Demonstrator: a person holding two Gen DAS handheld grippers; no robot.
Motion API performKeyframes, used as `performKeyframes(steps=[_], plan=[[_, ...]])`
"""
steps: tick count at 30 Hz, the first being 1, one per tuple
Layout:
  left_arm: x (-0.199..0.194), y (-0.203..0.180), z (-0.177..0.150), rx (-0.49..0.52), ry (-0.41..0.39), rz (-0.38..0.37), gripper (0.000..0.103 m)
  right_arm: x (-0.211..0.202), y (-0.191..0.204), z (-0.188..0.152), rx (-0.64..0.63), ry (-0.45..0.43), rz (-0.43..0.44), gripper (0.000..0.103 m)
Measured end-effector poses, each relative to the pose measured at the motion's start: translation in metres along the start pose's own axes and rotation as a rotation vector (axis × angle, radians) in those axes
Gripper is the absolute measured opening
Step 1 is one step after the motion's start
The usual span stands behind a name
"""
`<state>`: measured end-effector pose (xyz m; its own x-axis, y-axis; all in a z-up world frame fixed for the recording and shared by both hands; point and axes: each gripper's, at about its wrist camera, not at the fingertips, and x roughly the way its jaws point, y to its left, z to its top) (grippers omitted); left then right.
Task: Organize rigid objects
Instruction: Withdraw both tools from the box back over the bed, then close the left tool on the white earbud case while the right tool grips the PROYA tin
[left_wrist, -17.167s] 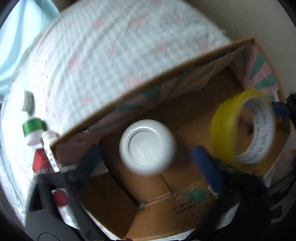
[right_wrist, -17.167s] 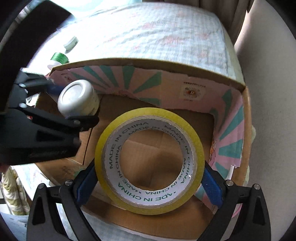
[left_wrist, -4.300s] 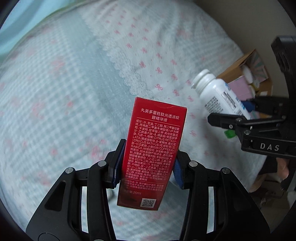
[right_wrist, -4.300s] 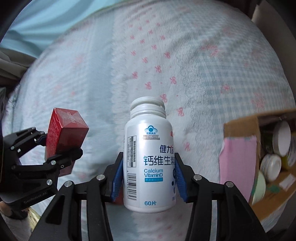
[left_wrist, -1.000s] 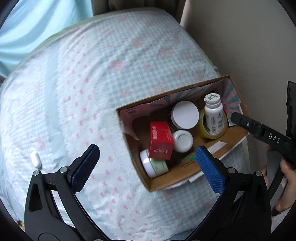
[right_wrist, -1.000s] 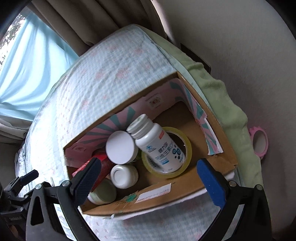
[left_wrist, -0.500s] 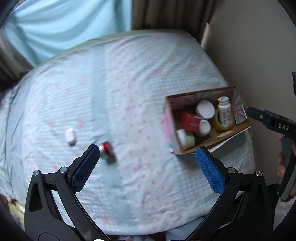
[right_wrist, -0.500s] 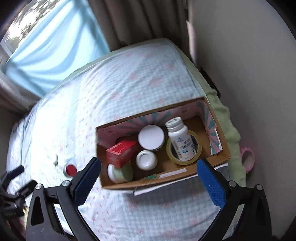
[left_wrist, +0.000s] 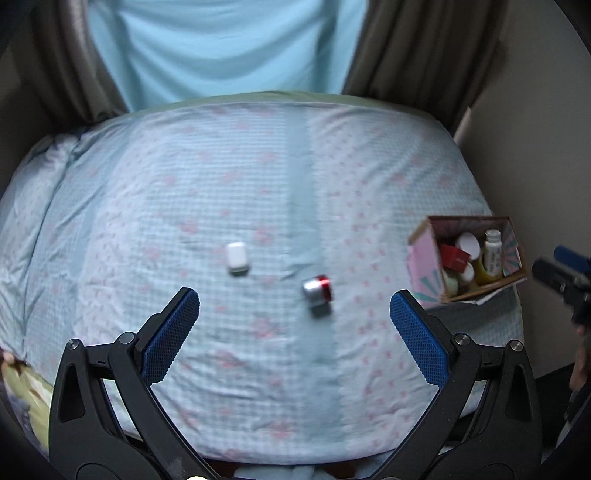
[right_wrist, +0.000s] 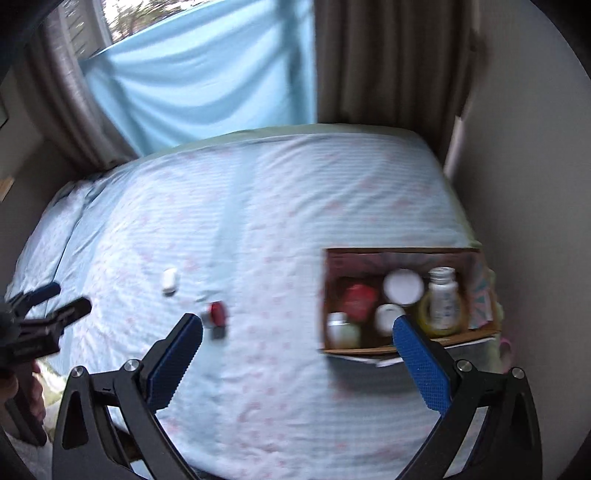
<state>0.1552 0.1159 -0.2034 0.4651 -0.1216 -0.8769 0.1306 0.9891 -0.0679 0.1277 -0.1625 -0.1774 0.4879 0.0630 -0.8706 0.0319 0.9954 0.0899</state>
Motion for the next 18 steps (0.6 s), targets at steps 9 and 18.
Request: performKeyframes(steps=[9,18], plan=[[0.023,0.086,0.007,-0.008,0.047,-0.028,0.103,0.039,0.105,-0.006,-0.012,0.042,0.019,0.103],[0.108,0.116,0.015,-0.013,0.118,-0.043,0.102,0.111,0.146,-0.014,0.000,0.079,-0.025,0.103]])
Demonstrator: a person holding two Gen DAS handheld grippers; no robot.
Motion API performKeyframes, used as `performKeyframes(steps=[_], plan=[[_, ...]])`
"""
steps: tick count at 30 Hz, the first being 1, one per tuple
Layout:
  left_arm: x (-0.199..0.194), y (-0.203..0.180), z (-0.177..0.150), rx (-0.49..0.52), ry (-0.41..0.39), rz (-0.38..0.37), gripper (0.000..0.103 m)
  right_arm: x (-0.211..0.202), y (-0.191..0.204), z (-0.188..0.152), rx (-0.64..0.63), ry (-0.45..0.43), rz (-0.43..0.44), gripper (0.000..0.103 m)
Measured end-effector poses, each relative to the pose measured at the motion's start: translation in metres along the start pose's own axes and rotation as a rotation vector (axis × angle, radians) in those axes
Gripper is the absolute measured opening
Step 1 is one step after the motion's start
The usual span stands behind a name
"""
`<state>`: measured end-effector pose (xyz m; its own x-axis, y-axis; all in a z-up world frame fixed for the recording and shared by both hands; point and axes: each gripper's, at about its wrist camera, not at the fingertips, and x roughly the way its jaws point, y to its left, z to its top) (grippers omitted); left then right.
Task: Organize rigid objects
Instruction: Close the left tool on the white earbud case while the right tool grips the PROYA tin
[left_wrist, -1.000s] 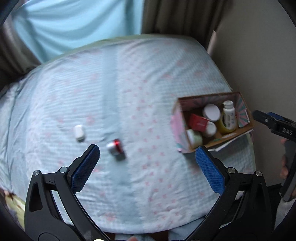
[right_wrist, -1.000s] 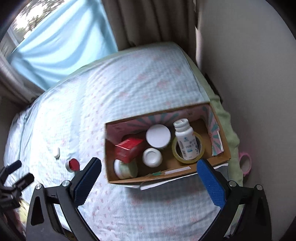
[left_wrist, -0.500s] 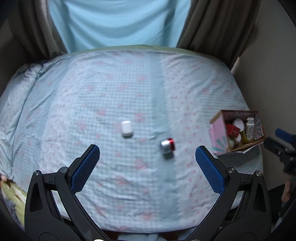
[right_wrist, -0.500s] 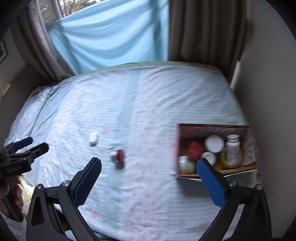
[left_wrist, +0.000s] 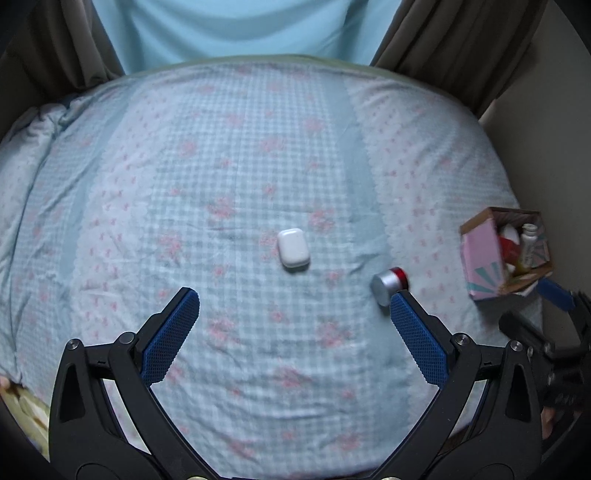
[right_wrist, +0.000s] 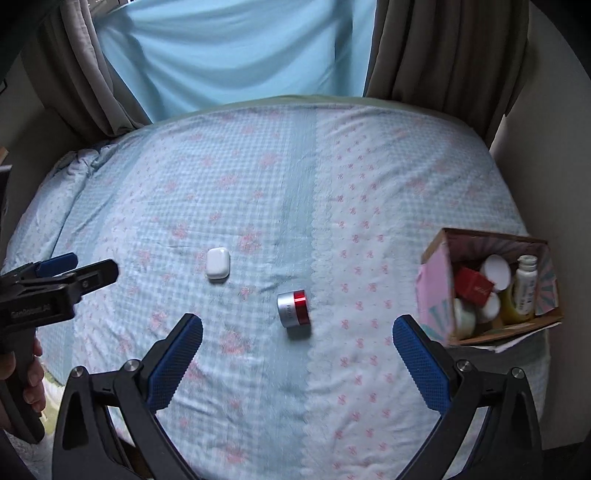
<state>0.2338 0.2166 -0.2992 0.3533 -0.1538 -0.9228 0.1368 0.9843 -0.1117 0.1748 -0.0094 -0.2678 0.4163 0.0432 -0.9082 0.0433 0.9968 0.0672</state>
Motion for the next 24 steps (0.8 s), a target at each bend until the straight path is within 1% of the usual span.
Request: performKeyframes(steps=[3,5,7,10,12,13,14,16,18,19,24], plan=[[0.032,0.003,0.002,-0.045,-0.005,0.002,0.102,0.030,0.004,-0.005,-0.019,0.026,0.001,0.103],[0.053,0.002,0.003,-0.067,-0.017,0.001,0.102,0.052,0.006,-0.010,-0.052,0.034,0.004,0.102],[0.082,-0.001,0.003,-0.076,-0.023,0.010,0.101,0.075,0.008,-0.016,-0.099,0.032,-0.002,0.101],[0.122,-0.006,0.004,-0.085,-0.036,0.028,0.097,0.112,0.007,-0.023,-0.138,0.028,0.000,0.095],[0.146,-0.008,0.004,-0.092,-0.039,0.039,0.093,0.132,0.004,-0.028,-0.135,0.028,0.004,0.091],[0.163,-0.009,0.003,-0.097,-0.040,0.047,0.091,0.141,0.003,-0.030,-0.132,0.029,0.008,0.087],[0.173,-0.009,0.002,-0.099,-0.039,0.054,0.088,0.150,0.001,-0.032,-0.129,0.031,0.008,0.085],[0.197,-0.009,-0.001,-0.107,-0.034,0.072,0.084,0.168,-0.001,-0.037,-0.128,0.031,0.001,0.083],[0.211,-0.008,-0.004,-0.113,-0.036,0.084,0.076,0.180,-0.002,-0.040,-0.132,0.029,0.001,0.078],[0.215,-0.008,-0.005,-0.114,-0.041,0.085,0.076,0.184,-0.002,-0.041,-0.138,0.030,-0.001,0.076],[0.229,-0.008,-0.009,-0.111,-0.055,0.098,0.076,0.200,0.001,-0.046,-0.177,0.028,0.008,0.076]])
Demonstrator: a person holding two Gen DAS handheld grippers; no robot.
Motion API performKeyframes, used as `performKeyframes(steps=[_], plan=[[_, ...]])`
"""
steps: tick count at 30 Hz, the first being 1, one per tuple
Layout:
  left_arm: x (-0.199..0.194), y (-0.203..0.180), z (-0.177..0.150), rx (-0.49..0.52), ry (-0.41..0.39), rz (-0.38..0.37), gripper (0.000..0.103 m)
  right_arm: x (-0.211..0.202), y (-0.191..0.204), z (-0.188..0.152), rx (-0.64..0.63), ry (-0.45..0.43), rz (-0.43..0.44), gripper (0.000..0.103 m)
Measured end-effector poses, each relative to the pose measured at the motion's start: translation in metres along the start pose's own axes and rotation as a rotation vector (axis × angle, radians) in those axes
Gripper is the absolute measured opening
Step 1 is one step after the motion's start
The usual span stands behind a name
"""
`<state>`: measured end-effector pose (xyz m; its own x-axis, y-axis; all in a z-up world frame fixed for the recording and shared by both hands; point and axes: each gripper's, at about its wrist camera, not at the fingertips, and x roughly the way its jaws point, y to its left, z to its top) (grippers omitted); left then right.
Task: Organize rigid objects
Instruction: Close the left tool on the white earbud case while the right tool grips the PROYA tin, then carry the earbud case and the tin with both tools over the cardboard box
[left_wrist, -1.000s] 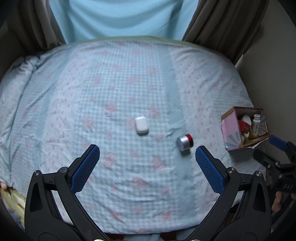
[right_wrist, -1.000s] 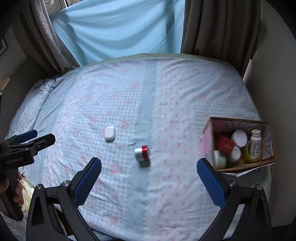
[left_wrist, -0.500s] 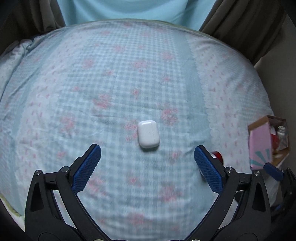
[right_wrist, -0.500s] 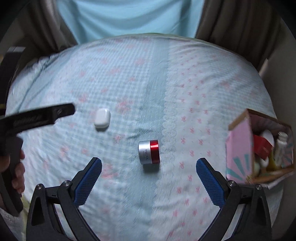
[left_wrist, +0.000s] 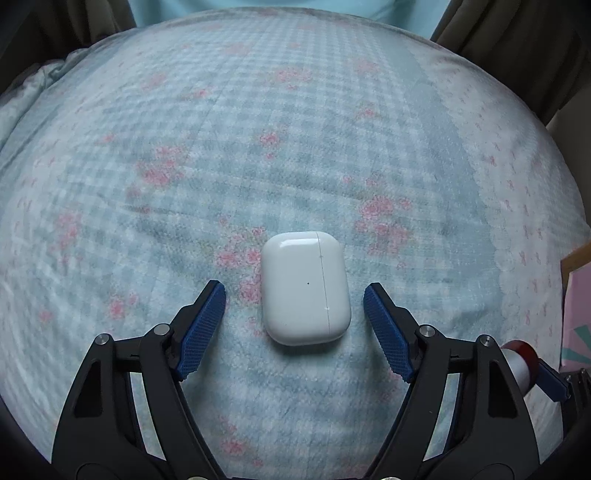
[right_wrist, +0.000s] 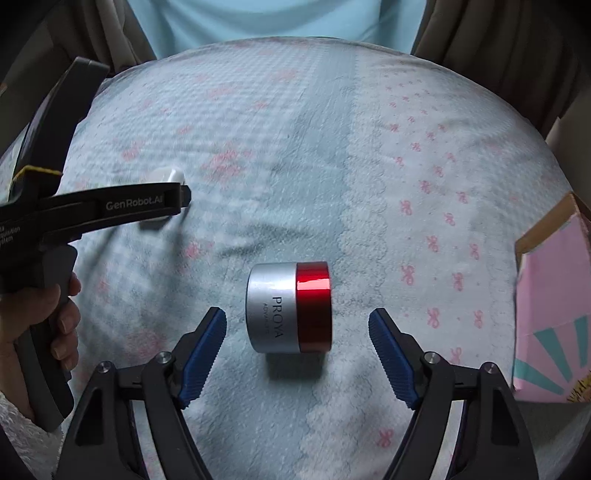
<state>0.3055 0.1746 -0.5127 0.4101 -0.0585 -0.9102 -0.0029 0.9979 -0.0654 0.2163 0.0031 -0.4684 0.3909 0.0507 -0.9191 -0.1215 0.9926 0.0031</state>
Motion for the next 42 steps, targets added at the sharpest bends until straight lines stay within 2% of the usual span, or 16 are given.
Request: performKeyframes(steps=[3,6,8,10,12,13,23,30,36,42], plan=[[0.001,-0.005,0.001,0.026,-0.017,0.009,0.075,0.008,0.002,-0.001,-0.015,0.007,0.007,0.076],[0.004,-0.008,0.003,0.042,-0.031,0.024,0.066,0.010,0.002,0.001,-0.008,-0.003,0.013,0.075],[0.002,-0.007,0.003,0.048,-0.037,0.020,0.063,0.011,0.003,0.003,-0.012,-0.009,0.017,0.063],[0.002,-0.007,0.004,0.064,-0.037,0.020,0.055,0.014,0.004,0.007,-0.018,-0.007,0.035,0.058],[0.000,-0.006,0.003,0.074,-0.038,0.013,0.043,0.017,0.005,0.009,-0.021,-0.003,0.022,0.047],[-0.001,-0.006,0.003,0.081,-0.035,0.008,0.043,0.017,0.004,0.011,-0.021,-0.004,0.008,0.040],[-0.010,-0.002,0.001,0.067,-0.033,-0.025,0.043,0.011,0.003,0.011,0.014,0.007,0.013,0.039],[-0.036,-0.003,-0.004,0.055,-0.029,-0.052,0.043,-0.010,-0.001,0.009,0.073,-0.003,0.012,0.039],[-0.091,-0.002,0.001,0.069,-0.066,-0.099,0.043,-0.059,-0.004,0.013,0.115,-0.041,-0.007,0.039],[-0.176,-0.007,0.010,0.133,-0.109,-0.183,0.043,-0.138,0.000,0.024,0.170,-0.091,-0.020,0.039]])
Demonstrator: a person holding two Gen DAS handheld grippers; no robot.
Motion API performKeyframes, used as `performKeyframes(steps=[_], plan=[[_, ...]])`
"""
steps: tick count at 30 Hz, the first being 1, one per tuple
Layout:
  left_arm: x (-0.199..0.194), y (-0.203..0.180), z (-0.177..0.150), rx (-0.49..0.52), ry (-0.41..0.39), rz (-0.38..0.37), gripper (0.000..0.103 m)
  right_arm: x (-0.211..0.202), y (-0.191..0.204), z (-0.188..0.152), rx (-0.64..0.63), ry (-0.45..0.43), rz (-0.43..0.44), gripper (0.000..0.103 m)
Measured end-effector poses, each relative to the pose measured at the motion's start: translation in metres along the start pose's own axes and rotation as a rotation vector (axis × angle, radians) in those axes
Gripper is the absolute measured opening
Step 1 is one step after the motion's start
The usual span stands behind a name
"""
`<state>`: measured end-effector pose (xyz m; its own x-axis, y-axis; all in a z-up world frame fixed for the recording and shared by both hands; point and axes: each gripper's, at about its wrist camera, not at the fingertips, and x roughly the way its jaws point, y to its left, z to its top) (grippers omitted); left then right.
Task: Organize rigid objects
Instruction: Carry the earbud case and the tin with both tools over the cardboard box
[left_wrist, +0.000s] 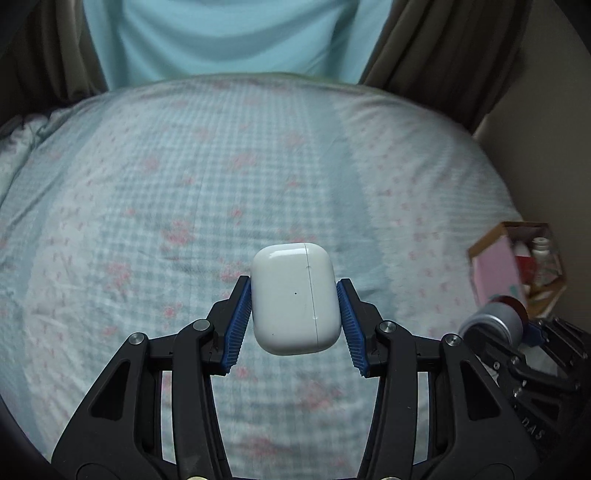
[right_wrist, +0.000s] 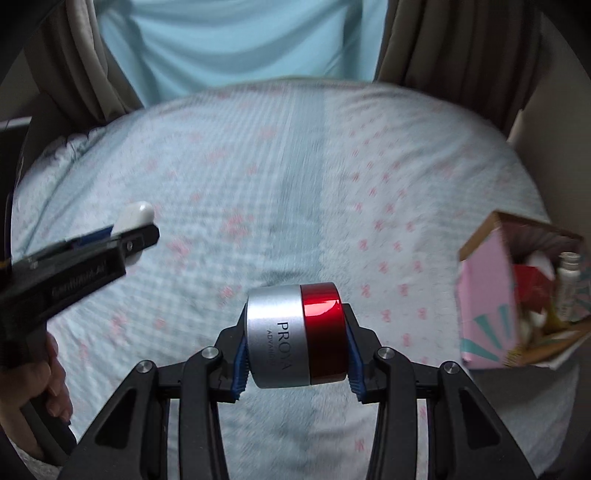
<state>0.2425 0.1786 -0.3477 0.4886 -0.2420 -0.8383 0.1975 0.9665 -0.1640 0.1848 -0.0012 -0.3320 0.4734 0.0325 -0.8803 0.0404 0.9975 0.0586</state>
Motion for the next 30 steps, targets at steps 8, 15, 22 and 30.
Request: performKeyframes(steps=[8,15,22,30], plan=[[-0.086,-0.037,0.018,0.100,-0.042,-0.077,0.043,-0.089,-0.020,0.015,0.114,-0.013,0.025,0.039],[-0.123,-0.100,0.021,0.104,-0.074,-0.108,0.043,-0.131,-0.083,0.013,0.164,-0.035,0.025,0.039],[-0.125,-0.194,0.022,0.096,-0.046,-0.145,0.043,-0.161,-0.184,0.013,0.169,-0.036,0.010,0.039],[-0.081,-0.312,0.027,0.122,0.018,-0.173,0.043,-0.151,-0.319,0.025,0.230,-0.028,-0.015,0.039]])
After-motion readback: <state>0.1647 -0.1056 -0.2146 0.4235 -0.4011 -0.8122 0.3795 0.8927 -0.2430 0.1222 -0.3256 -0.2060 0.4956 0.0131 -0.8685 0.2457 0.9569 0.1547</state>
